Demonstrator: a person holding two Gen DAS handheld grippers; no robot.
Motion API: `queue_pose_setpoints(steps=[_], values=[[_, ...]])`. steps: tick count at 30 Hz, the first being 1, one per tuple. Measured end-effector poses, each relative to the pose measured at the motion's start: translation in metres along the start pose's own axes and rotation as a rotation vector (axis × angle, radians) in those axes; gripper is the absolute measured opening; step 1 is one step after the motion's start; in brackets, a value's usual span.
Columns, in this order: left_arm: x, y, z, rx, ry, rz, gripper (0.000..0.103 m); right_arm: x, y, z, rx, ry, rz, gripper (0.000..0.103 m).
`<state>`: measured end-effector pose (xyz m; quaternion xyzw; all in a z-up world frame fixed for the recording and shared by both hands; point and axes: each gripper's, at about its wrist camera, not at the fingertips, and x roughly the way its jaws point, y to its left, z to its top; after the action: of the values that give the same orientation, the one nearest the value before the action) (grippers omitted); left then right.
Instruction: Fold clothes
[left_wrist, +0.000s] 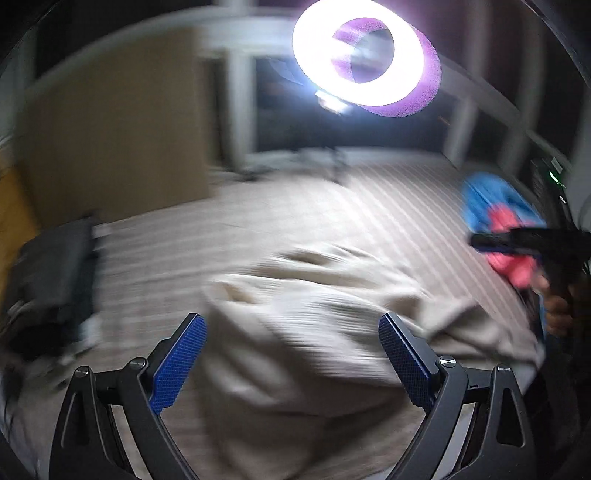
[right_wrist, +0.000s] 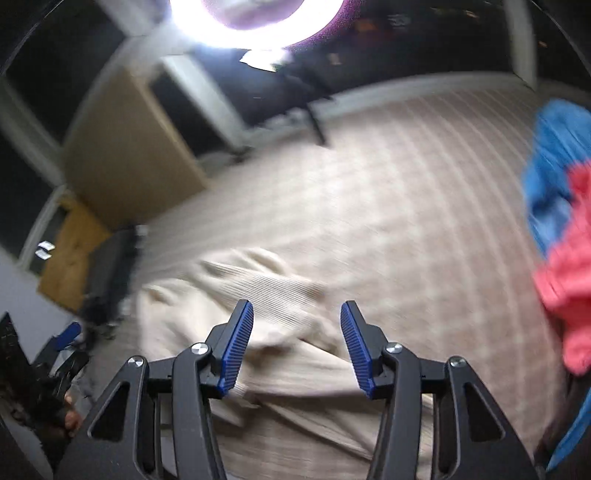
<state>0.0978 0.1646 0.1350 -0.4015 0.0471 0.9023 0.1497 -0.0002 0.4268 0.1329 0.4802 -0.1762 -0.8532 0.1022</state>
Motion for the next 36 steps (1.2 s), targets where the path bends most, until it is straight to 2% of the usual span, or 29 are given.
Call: queue_pose_setpoints(steps=[4, 5, 7, 9, 10, 11, 12, 13, 14, 15, 19, 21, 22, 24, 25, 26, 29, 31, 33, 36], values=[[0.049, -0.073, -0.001, 0.215, 0.071, -0.095, 0.095, -0.011, -0.023, -0.017, -0.021, -0.008, -0.079, 0.049], [0.058, -0.081, -0.003, 0.252, 0.086, -0.072, 0.095, -0.015, -0.027, -0.021, -0.033, -0.011, -0.099, 0.049], [0.089, -0.095, -0.008, 0.338, 0.128, 0.028, 0.095, -0.020, -0.043, -0.027, -0.034, -0.014, -0.122, 0.049], [0.116, -0.094, -0.014, 0.366, 0.191, 0.066, 0.093, -0.023, -0.057, -0.034, -0.008, -0.007, -0.113, 0.049], [0.130, -0.093, -0.017, 0.379, 0.222, 0.083, 0.081, -0.024, -0.063, -0.037, 0.004, -0.002, -0.110, 0.049], [0.133, -0.089, -0.018, 0.364, 0.238, 0.059, 0.063, -0.023, -0.067, -0.040, 0.006, 0.005, -0.108, 0.049], [0.136, -0.079, -0.016, 0.312, 0.254, -0.004, 0.055, -0.022, -0.071, -0.042, 0.008, 0.013, -0.107, 0.049], [0.132, -0.066, -0.009, 0.233, 0.259, -0.075, 0.031, -0.021, -0.074, -0.045, 0.007, 0.021, -0.106, 0.049], [0.125, -0.055, -0.003, 0.191, 0.253, -0.097, 0.012, -0.015, -0.074, -0.047, -0.008, 0.037, -0.100, 0.049], [0.119, -0.045, 0.004, 0.149, 0.246, -0.117, 0.012, -0.010, -0.073, -0.049, -0.026, 0.054, -0.096, 0.049], [0.068, 0.008, 0.037, 0.013, 0.121, -0.107, 0.011, 0.021, -0.047, -0.059, -0.172, 0.133, -0.105, 0.050], [0.037, 0.043, 0.054, -0.067, 0.055, -0.097, 0.011, 0.038, -0.027, -0.063, -0.266, 0.154, -0.120, 0.054], [0.031, 0.054, 0.057, -0.087, 0.039, -0.089, 0.010, 0.046, -0.017, -0.066, -0.311, 0.161, -0.129, 0.054], [0.009, 0.082, 0.062, -0.121, -0.018, -0.021, 0.010, 0.055, -0.002, -0.067, -0.369, 0.163, -0.144, 0.051], [-0.002, 0.098, 0.062, -0.152, -0.042, 0.012, 0.010, 0.060, 0.004, -0.067, -0.389, 0.170, -0.145, 0.022], [-0.012, 0.114, 0.062, -0.183, -0.066, 0.045, 0.010, 0.064, 0.010, -0.067, -0.406, 0.173, -0.146, 0.006], [-0.044, 0.156, 0.049, -0.257, -0.115, 0.127, 0.010, 0.056, 0.016, -0.057, -0.384, 0.137, -0.150, 0.005], [-0.065, 0.187, 0.034, -0.303, -0.135, 0.222, 0.010, 0.042, 0.018, -0.045, -0.369, 0.077, -0.153, 0.004], [-0.076, 0.216, 0.017, -0.368, -0.131, 0.266, 0.009, 0.025, 0.017, -0.032, -0.334, 0.019, -0.145, 0.004], [-0.091, 0.249, -0.009, -0.440, -0.122, 0.319, 0.006, -0.013, 0.018, -0.008, -0.287, -0.112, -0.135, 0.003]])
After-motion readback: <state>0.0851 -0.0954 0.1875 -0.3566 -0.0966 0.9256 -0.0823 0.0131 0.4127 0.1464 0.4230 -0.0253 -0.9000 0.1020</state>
